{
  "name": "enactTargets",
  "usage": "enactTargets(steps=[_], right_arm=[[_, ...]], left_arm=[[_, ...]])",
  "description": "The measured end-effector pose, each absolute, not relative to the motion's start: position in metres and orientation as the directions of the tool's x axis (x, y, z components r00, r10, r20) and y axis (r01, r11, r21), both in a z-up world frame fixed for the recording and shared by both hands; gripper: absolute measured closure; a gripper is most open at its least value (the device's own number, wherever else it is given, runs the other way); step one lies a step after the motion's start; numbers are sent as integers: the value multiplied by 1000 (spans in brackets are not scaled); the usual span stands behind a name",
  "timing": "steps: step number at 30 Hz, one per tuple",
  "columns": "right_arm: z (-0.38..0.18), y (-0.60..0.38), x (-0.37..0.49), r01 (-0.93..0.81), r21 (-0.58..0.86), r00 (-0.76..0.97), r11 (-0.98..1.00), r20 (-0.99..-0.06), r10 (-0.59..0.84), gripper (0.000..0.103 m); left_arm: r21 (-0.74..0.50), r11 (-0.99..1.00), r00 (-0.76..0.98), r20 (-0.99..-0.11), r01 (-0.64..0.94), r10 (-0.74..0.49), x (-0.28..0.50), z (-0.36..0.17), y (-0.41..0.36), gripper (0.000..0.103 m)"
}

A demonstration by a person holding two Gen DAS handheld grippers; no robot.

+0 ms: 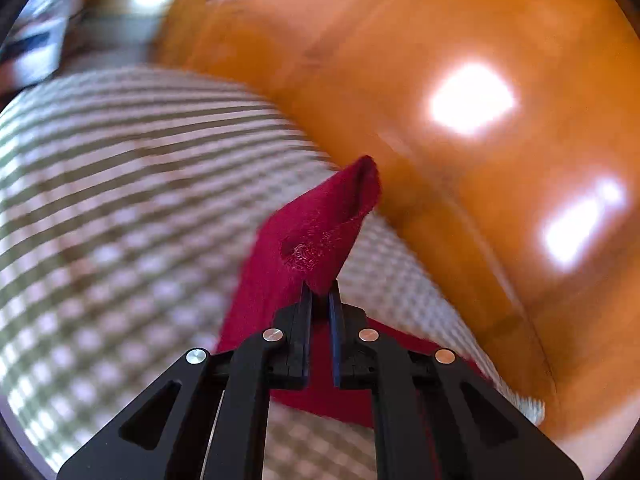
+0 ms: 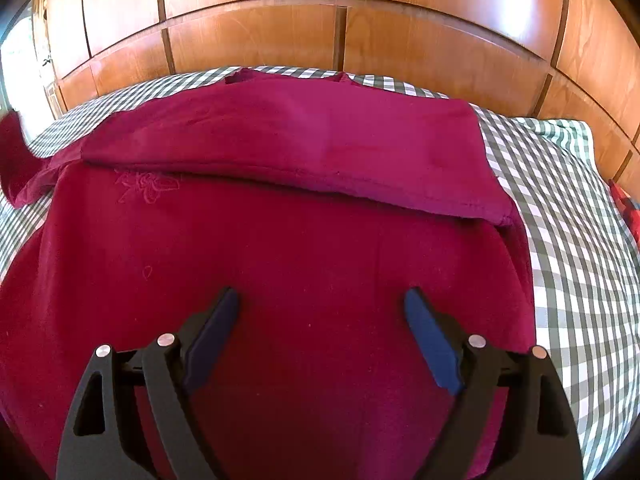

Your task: Fold small clothes

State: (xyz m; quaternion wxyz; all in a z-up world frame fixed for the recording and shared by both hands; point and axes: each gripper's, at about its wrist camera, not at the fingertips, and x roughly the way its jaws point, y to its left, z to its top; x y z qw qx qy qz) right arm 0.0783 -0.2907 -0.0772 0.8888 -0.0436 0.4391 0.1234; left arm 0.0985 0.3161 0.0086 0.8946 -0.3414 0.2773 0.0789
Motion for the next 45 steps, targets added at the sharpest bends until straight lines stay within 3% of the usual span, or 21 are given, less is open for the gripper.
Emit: enactTargets(steps=[3, 7, 10, 13, 18, 28, 31, 45], right_arm=[[-77, -292, 78, -257, 42, 583, 966, -790, 189, 18], [-77, -295, 79, -258, 63, 581, 964, -787, 207, 18], [-77, -298, 80, -260, 75, 577, 963, -787, 217, 18], [-77, -300, 80, -261, 93, 572, 961, -787, 231, 18], [-78, -302, 80, -262, 105, 569, 959, -786, 242, 18], [-78, -301, 80, -267, 105, 569, 958, -785, 244, 16], [-78, -301, 80, -266, 103, 570, 958, -785, 243, 16], [-77, -301, 81, -264, 102, 565, 959, -790, 239, 16]], left_arm=[[-500, 857, 839, -515, -127, -177, 104, 24, 226, 97], [-398, 916, 785, -553, 44, -278, 111, 4, 124, 97], [-395, 916, 706, -626, 78, -330, 119, -33, 72, 97], [-337, 939, 657, -692, 71, -298, 122, -66, 39, 97], [-252, 965, 634, -736, 70, -238, 124, -92, 27, 97], [-103, 991, 676, -724, 86, -134, 103, -87, 18, 96], [-104, 990, 690, -710, 97, -143, 94, -81, 17, 81], [-107, 994, 726, -683, 14, -84, 60, -76, 36, 81]])
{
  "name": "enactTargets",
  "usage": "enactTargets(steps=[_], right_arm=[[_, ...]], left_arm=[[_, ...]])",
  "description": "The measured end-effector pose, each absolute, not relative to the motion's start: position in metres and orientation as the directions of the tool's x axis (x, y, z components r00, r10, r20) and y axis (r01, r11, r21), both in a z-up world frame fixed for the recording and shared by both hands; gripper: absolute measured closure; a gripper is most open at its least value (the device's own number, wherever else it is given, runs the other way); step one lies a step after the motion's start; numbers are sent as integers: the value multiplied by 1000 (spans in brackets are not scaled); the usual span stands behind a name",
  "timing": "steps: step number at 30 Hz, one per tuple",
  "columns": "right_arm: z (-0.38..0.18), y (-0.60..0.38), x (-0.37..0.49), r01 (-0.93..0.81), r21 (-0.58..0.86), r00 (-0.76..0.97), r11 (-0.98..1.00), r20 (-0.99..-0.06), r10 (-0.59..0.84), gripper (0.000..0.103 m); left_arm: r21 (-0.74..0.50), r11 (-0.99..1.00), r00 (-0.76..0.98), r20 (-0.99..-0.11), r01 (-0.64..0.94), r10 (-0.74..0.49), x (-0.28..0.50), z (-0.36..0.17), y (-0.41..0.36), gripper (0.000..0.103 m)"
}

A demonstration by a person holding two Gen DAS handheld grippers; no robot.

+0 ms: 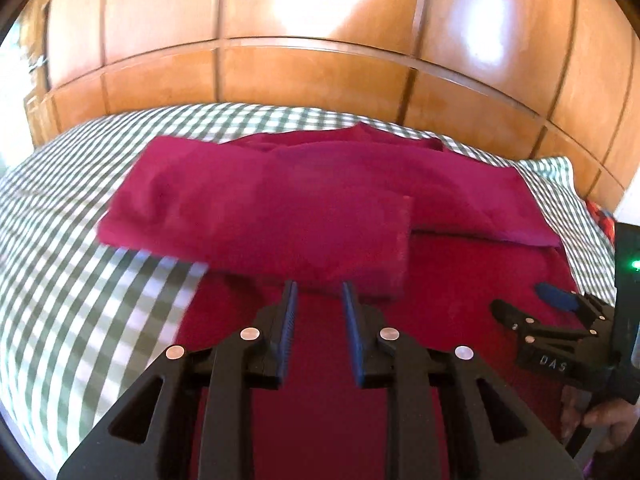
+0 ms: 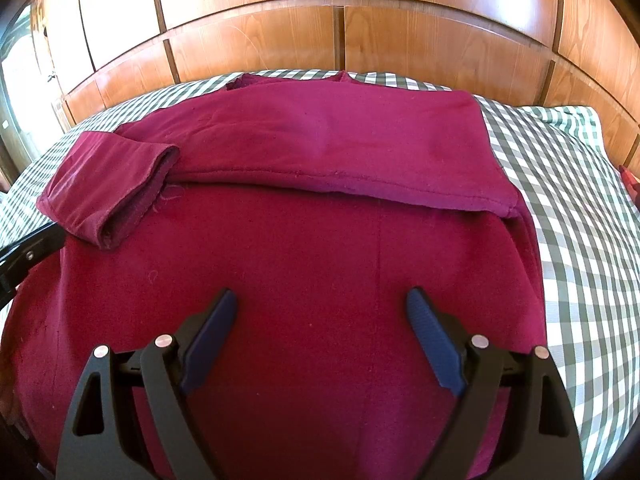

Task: Fold small clothes
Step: 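Grasp the sweater side with the right gripper and fold it toward the left gripper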

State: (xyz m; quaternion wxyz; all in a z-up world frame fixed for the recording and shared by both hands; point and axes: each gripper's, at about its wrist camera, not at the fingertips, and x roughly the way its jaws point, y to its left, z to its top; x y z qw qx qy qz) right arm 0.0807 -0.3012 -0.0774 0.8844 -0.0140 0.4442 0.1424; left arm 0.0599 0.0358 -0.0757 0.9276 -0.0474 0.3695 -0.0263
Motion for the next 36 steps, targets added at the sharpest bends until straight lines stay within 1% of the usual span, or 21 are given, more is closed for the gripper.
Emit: enactTargets(steps=[2, 3, 4, 6, 7, 9, 11, 16, 17, 18, 19, 20, 21, 24, 27, 31, 33, 36], right_arm=[[-73, -301, 84, -252, 119, 541, 960, -805, 242, 19], [-69, -302, 86, -245, 149, 528, 958, -808, 261, 26], [-63, -303, 90, -251, 219, 505, 943, -802, 321, 36], [-55, -302, 96, -261, 350, 454, 900, -778, 434, 46], [-52, -298, 100, -265, 437, 415, 859, -753, 511, 50], [-50, -286, 107, -282, 536, 350, 796, -715, 605, 50], [-51, -267, 114, -304, 593, 287, 746, -690, 665, 50], [-65, -218, 136, -298, 604, 213, 739, -713, 668, 50], [-67, -210, 138, -304, 593, 207, 746, -723, 659, 51], [-68, -202, 141, -314, 572, 209, 758, -737, 643, 62], [-66, -194, 143, -333, 534, 217, 777, -759, 614, 79], [-62, -189, 144, -351, 506, 225, 788, -771, 596, 89], [-54, -185, 146, -377, 493, 232, 784, -769, 595, 97], [-11, -178, 140, -483, 428, 297, 764, -740, 603, 97], [38, -187, 147, -541, 393, 360, 744, -691, 627, 97], [84, -229, 166, -529, 386, 445, 756, -632, 635, 97], [90, -261, 179, -493, 368, 489, 789, -632, 601, 97], [73, -306, 193, -400, 367, 509, 840, -673, 536, 97]], left_arm=[[-127, 992, 722, -688, -21, -73, 54, -78, 49, 81], [-129, 991, 718, -693, -42, -60, 51, -81, 56, 81], [-128, 990, 712, -700, -54, -51, 50, -85, 61, 81], [-130, 988, 694, -719, -80, -38, 49, -95, 70, 81], [-137, 987, 691, -722, -83, -42, 48, -99, 72, 81], [-144, 987, 701, -711, -77, -49, 45, -104, 74, 81], [-126, 989, 709, -705, -73, -38, 43, -106, 71, 81], [-135, 989, 715, -697, -67, -46, 41, -109, 71, 81], [-136, 989, 717, -696, -66, -48, 41, -109, 73, 81], [-137, 989, 719, -693, -64, -49, 40, -110, 73, 81], [-138, 989, 721, -691, -62, -51, 40, -110, 73, 81], [-139, 988, 722, -690, -61, -52, 39, -111, 72, 81], [-142, 988, 723, -689, -59, -56, 40, -112, 73, 81], [-152, 987, 718, -693, -59, -64, 39, -111, 74, 81], [-141, 988, 717, -695, -59, -56, 40, -111, 73, 81], [-133, 989, 714, -698, -59, -51, 41, -110, 72, 81], [-130, 990, 713, -699, -59, -49, 42, -110, 71, 81], [-121, 991, 712, -701, -60, -42, 43, -110, 70, 81]])
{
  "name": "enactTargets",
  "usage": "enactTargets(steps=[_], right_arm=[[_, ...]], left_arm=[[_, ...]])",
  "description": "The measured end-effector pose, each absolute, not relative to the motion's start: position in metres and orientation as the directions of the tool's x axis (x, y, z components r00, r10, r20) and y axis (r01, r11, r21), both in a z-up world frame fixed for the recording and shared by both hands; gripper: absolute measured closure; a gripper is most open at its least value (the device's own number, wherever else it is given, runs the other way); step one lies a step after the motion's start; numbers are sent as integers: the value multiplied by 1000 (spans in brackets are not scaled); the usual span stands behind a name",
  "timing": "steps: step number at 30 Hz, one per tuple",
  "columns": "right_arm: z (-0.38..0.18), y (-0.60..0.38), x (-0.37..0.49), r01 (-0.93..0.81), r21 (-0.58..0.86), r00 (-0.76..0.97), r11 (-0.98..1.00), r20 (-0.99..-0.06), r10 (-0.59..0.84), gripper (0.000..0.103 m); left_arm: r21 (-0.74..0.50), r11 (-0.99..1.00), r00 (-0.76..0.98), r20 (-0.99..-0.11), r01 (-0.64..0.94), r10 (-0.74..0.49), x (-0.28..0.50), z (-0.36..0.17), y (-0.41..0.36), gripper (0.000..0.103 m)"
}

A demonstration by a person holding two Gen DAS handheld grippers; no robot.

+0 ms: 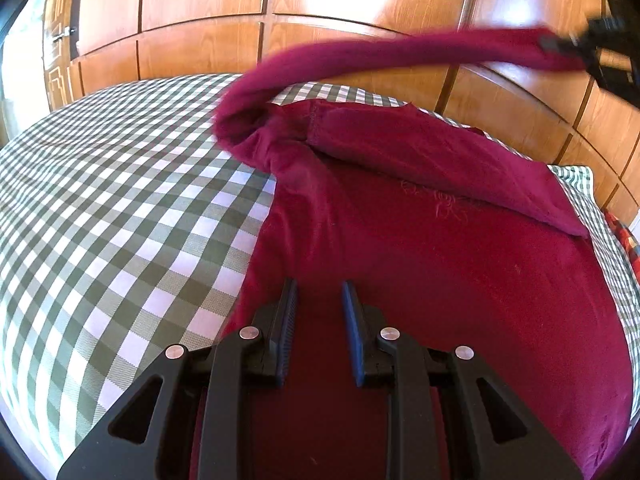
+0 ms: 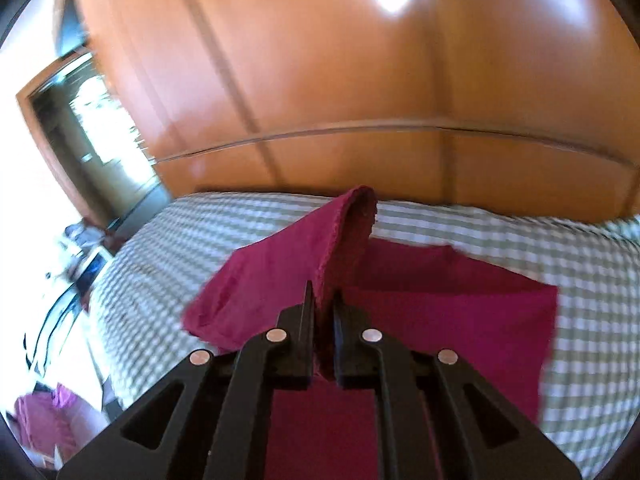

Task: Fold small clothes
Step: 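Grasp the sweater side with the right gripper and fold it toward the left gripper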

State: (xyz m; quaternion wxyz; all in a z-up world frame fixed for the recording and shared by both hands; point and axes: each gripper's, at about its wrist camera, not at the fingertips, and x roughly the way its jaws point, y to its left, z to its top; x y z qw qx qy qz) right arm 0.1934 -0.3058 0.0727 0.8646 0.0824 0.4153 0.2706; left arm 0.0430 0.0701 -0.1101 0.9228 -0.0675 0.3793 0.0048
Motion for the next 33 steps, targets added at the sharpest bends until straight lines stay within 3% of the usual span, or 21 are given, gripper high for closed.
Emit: enactTargets(steps=[4, 9, 15, 21, 23, 27, 30, 32, 33], right_arm=[[17, -363, 214, -209, 380, 486, 901, -759, 433, 97], [-41, -393, 221, -99, 424, 420, 900, -802, 424, 97], [-51, -390, 217, -82, 470, 416, 879, -785, 459, 96], [-37, -397, 203, -112, 460, 422, 881, -780, 461, 97], [-45, -402, 200, -85, 458, 412, 885, -793, 450, 97], [-57, -405, 195, -73, 450, 421, 890, -795, 436, 97], [-51, -398, 190, -96, 378, 429, 921, -819, 381, 95], [-49, -395, 187, -104, 348, 437, 932, -826, 357, 92], [-46, -393, 185, -107, 329, 448, 938, -827, 341, 83]], left_arm=[[-137, 988, 692, -720, -65, -54, 48, -106, 72, 81], [-225, 972, 668, -734, -68, -124, 62, -90, 79, 81], [-272, 961, 703, -694, -55, -156, 89, -60, 78, 81], [-229, 973, 757, -640, -25, -131, 127, -37, 66, 81], [-195, 980, 737, -668, -34, -108, 146, -44, 63, 81], [-165, 984, 590, -802, -70, -92, 172, -87, 67, 81], [-116, 993, 603, -794, -34, -72, 164, -88, 60, 81], [-160, 987, 616, -779, -15, -117, 154, -81, 64, 81], [-182, 983, 632, -763, -10, -135, 151, -75, 70, 81]])
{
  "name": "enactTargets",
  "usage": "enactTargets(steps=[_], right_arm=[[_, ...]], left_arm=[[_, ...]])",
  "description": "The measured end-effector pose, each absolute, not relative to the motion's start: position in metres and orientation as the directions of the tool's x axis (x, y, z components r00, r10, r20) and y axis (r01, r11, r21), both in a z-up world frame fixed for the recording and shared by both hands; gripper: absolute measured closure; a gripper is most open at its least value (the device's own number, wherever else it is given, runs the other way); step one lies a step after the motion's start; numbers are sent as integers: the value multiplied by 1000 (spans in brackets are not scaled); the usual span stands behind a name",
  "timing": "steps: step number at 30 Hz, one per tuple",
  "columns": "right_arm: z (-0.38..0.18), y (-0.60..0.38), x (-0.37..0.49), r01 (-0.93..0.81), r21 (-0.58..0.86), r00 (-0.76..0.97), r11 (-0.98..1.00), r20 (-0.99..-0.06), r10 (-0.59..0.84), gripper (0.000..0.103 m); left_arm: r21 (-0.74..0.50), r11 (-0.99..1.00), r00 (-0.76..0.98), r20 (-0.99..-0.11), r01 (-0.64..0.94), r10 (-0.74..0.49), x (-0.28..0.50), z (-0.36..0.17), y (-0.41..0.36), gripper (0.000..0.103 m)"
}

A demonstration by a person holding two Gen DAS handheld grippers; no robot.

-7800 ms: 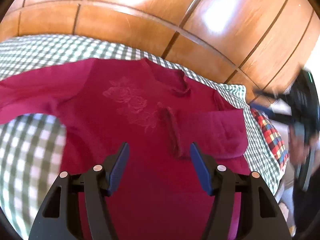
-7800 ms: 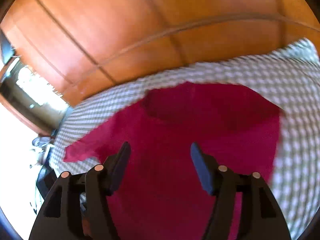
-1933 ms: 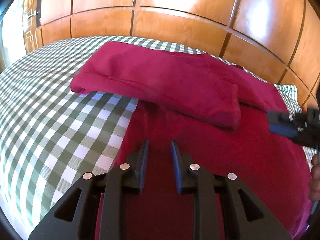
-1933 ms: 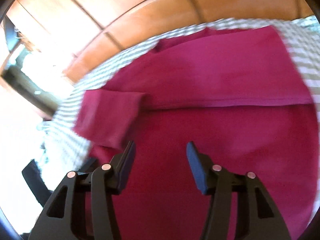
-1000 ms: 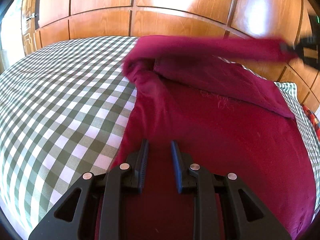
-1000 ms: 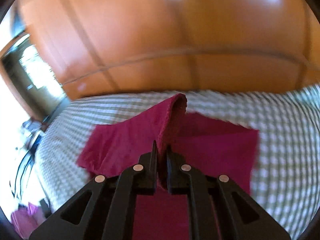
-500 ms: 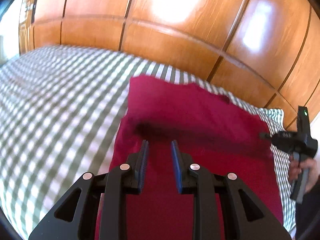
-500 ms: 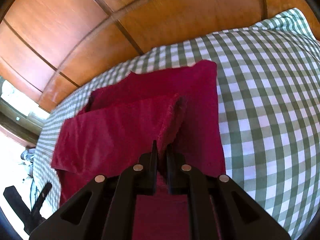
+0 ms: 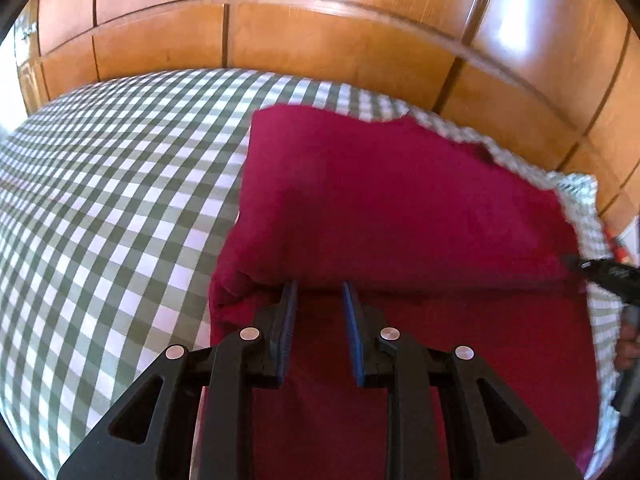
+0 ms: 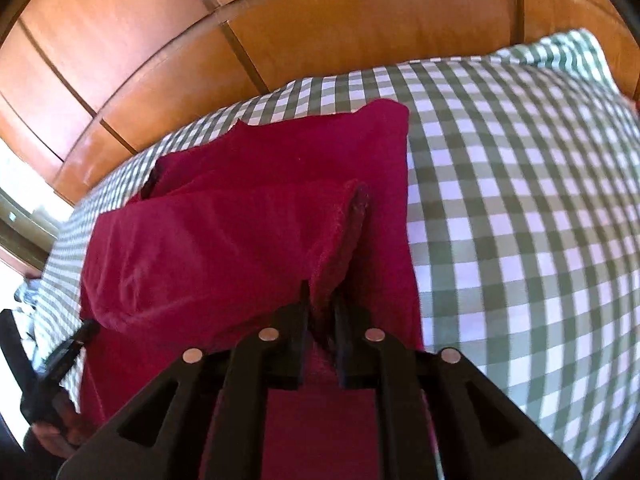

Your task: Fold small clothes

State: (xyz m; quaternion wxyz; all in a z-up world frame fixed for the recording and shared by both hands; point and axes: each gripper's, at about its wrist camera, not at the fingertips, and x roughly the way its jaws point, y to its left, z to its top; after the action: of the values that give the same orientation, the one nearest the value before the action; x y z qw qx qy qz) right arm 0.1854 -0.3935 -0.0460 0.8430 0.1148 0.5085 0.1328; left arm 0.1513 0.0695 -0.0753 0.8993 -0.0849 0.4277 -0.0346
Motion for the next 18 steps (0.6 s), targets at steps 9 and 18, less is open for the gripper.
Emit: enactTargets(steps=[9, 18], right_arm=[[-8, -358, 153, -245, 178, 583, 953, -759, 291, 50], [-52, -326, 155, -299, 34, 571, 954, -794, 207, 51]], left_arm=[[-448, 876, 670, -707, -179, -225, 187, -52, 154, 46], [-540, 824, 547, -748, -172, -376, 265, -82, 152, 46]])
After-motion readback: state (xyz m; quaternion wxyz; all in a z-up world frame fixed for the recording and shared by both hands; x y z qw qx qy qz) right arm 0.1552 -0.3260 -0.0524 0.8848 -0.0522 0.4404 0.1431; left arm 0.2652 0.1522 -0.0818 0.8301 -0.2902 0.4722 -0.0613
